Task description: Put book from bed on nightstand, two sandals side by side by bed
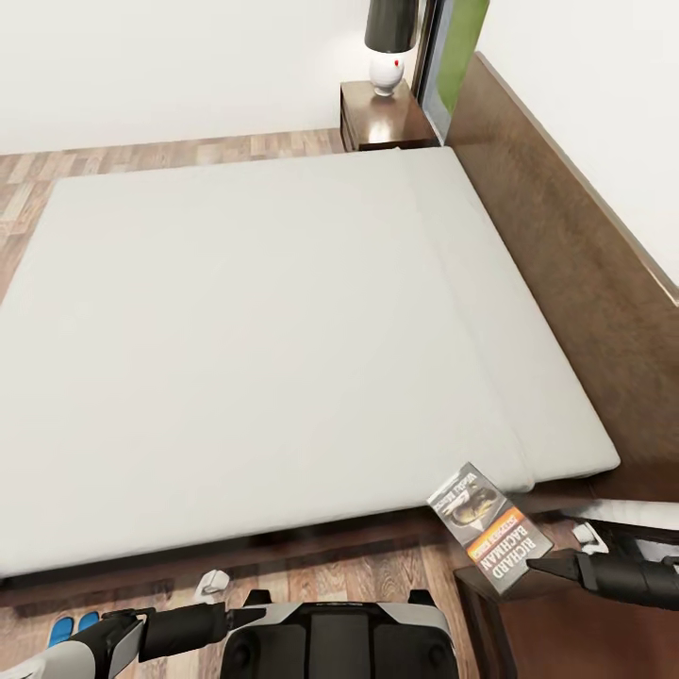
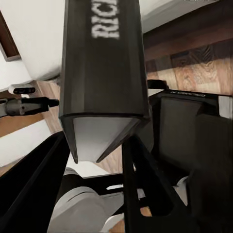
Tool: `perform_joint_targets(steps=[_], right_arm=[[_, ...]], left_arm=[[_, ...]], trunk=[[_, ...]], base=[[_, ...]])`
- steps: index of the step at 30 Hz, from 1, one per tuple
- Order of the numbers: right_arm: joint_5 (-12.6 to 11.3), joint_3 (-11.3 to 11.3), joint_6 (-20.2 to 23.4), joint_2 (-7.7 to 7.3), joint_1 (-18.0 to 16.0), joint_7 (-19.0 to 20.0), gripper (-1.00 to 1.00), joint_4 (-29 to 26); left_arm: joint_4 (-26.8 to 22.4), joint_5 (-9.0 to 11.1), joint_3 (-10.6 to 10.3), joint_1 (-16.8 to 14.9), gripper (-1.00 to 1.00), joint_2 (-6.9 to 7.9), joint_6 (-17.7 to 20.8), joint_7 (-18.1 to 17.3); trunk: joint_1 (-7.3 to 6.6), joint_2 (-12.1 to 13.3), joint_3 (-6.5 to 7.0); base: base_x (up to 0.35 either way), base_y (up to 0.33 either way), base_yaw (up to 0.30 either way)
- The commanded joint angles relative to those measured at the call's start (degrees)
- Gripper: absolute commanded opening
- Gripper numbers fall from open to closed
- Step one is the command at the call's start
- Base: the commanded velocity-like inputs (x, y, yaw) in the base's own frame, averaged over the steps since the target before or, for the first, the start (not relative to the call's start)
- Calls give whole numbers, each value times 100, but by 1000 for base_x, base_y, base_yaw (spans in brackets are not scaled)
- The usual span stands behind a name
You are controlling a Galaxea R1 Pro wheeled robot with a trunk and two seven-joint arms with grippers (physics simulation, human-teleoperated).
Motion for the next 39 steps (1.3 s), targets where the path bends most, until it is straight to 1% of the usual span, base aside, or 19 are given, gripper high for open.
perform_joint_targets(steps=[1,4,15,26,28,30,32,39], right_arm=[[61,-29,-8,1,-4,48,-100,-7],[55,-39,-128,-3,-4,48,-100,-16],[46,-20,-172,-4,-4,48,-100,-53],[36,-14,-180,-2,-4,48,-100,-59],[32,-8,-180,-3,-4,48,-100,-151],[30,-8,-186,-4,-4,48,-100,-431],[29,-8,-188,1,0,48,-100,-564],[35,-6,-179,4,4,48,-100,-627]], left_arm=[[-5,-48,51,-1,100,0,56,-25],[-5,-48,51,3,100,0,56,-27],[-5,-48,51,3,100,-4,49,-28],[-5,-48,51,-1,100,-2,49,-28],[-5,-48,51,-1,100,-5,49,-28],[-5,-48,51,3,100,-4,49,-28],[-5,-48,51,-1,100,-4,49,-28],[-5,-48,51,-1,100,-4,49,-28]], trunk=[[-20,35,13],[-86,155,67],[-327,596,265],[-327,596,265],[-327,596,265],[-327,596,265],[-327,596,265],[-327,596,265]], base=[[0,0,0],[0,0,0],[0,0,0],[0,0,0],[0,0,0],[0,0,0],[0,0,0],[0,0,0]])
